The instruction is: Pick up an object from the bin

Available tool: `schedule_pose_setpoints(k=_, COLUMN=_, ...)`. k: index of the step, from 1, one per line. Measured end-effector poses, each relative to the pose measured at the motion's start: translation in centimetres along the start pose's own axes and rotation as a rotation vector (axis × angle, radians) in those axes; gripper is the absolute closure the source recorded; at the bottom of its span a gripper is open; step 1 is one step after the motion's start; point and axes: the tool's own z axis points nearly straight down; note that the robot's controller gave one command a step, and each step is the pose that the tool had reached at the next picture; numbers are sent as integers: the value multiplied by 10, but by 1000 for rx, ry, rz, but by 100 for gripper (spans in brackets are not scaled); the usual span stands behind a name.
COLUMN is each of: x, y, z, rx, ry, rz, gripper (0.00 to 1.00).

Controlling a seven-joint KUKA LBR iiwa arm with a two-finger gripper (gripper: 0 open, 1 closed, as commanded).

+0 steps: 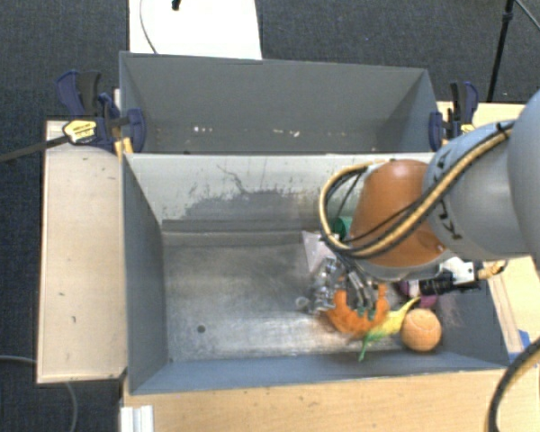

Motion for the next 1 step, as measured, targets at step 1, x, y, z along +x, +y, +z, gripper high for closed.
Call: schedule_pose_setpoints(k=1, x=0, y=0, z=0, rx=0, ry=0, rz=3, gripper=100)
